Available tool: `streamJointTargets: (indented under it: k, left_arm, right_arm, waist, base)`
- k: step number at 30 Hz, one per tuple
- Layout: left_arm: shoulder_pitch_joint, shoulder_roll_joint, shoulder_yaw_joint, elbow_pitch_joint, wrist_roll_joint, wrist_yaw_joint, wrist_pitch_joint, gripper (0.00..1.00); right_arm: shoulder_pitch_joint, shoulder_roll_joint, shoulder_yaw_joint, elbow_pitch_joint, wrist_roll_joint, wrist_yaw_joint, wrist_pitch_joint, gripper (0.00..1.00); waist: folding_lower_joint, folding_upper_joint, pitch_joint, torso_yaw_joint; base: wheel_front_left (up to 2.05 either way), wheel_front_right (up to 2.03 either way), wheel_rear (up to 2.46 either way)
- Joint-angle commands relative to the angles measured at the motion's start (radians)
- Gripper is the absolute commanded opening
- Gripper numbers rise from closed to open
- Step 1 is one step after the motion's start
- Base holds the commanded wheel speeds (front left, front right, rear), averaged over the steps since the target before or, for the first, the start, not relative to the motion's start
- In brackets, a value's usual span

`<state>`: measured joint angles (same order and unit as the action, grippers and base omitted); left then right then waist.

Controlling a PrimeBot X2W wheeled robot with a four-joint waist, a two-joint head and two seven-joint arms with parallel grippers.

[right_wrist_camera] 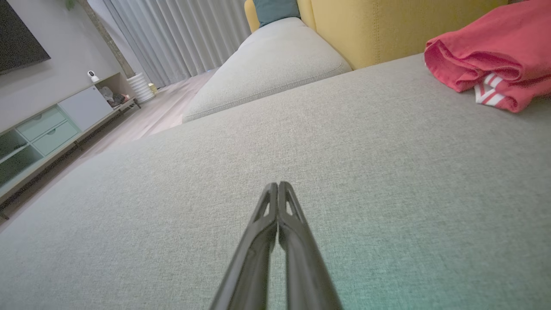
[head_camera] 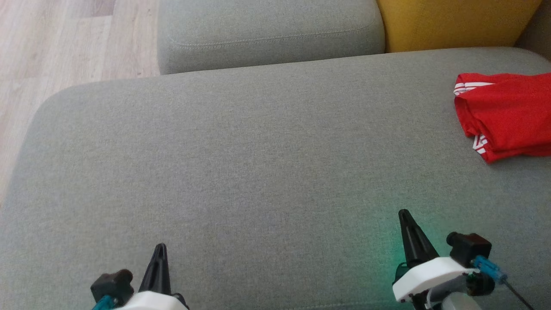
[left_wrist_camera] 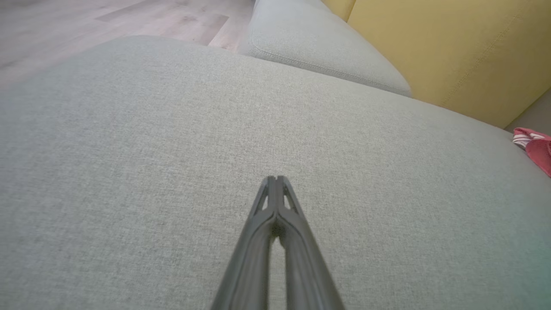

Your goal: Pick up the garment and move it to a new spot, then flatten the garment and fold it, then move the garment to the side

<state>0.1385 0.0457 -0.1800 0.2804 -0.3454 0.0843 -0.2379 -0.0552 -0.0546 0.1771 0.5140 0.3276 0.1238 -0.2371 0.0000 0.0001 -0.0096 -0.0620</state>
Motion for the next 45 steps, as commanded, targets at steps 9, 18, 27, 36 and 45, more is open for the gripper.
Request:
streamJointTargets:
  k: [9, 18, 27, 36, 45]
  left_arm:
    - [-0.052, 0.006, 0.027, -0.03, -0.115, -0.022, 0.027, 0.0]
    - [-0.068, 0.008, 0.044, -0.029, -0.212, -0.038, 0.05, 0.0]
    - [-0.082, 0.01, 0.061, -0.03, -0.298, -0.052, 0.071, 0.0]
    - [-0.098, 0.012, 0.08, -0.031, -0.394, -0.067, 0.096, 0.0]
    - [-0.115, 0.014, 0.102, -0.032, -0.499, -0.085, 0.123, 0.0]
  right_arm:
    - [-0.052, -0.005, -0.025, -0.054, 0.121, 0.001, 0.027, 0.0]
    - [-0.051, -0.007, -0.042, -0.072, 0.219, 0.001, 0.05, 0.0]
    - [-0.051, -0.009, -0.059, -0.088, 0.306, 0.002, 0.071, 0.0]
    - [-0.051, -0.01, -0.077, -0.105, 0.403, 0.002, 0.095, 0.0]
    - [-0.051, -0.011, -0.099, -0.125, 0.51, 0.003, 0.122, 0.0]
  waist:
    - [0.0, -0.0001, 0.001, 0.005]
    - [0.0, -0.0001, 0.002, 0.01]
    - [0.0, -0.0001, 0.003, 0.014]
    - [0.0, -0.0001, 0.004, 0.018]
    - [0.0, -0.0001, 0.005, 0.024]
  base:
    - [0.0, 0.0, 0.0]
    - [0.0, 0.0, 0.0]
    - [0.0, 0.0, 0.0]
    - [0.0, 0.0, 0.0]
    - [0.0, 0.0, 0.0]
